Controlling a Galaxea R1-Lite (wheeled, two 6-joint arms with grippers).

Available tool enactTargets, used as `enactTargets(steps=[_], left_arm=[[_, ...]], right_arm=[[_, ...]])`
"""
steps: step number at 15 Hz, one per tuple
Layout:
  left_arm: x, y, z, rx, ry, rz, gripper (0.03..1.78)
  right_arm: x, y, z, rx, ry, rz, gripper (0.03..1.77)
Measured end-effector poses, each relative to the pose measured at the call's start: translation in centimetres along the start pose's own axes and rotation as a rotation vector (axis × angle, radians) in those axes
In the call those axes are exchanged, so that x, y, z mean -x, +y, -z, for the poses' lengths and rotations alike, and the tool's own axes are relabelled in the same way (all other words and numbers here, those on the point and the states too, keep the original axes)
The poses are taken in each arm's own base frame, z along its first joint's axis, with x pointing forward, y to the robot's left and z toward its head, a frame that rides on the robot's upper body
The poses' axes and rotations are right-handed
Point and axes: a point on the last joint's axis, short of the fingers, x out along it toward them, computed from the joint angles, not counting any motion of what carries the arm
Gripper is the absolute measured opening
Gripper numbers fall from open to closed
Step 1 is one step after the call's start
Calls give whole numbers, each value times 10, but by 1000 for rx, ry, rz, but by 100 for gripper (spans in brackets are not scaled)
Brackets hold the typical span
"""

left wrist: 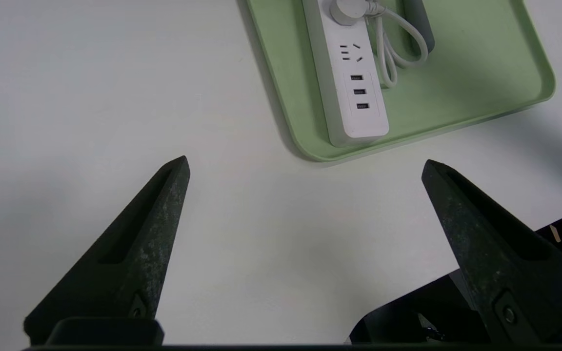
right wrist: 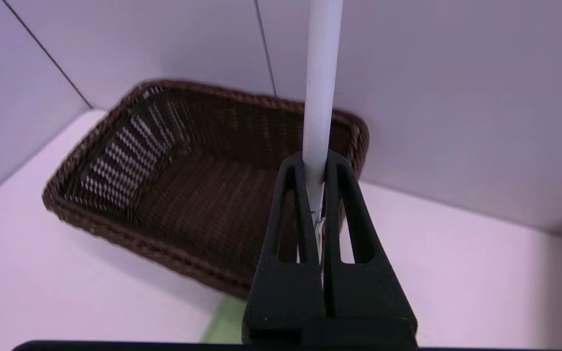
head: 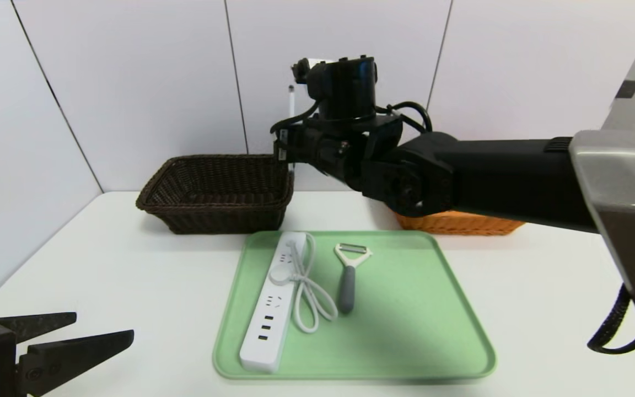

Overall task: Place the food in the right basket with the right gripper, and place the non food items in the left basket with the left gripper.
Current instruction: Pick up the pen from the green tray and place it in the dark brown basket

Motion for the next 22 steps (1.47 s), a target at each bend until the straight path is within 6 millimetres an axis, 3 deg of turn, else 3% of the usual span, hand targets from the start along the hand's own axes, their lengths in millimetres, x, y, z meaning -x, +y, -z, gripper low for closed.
enactTargets(steps=[7,12,22], left_arm=[[-3,1,2,-19,13,-7,169],[-5,4,8,-16,33,-19,169],[-5,5,10,-27,32,-18,169]], right_arm=[[-29,14,32,51,-134,-33,8],[-35,32,60,100,-82,-66,8],[-43,31,80,137,-24,-55,8]])
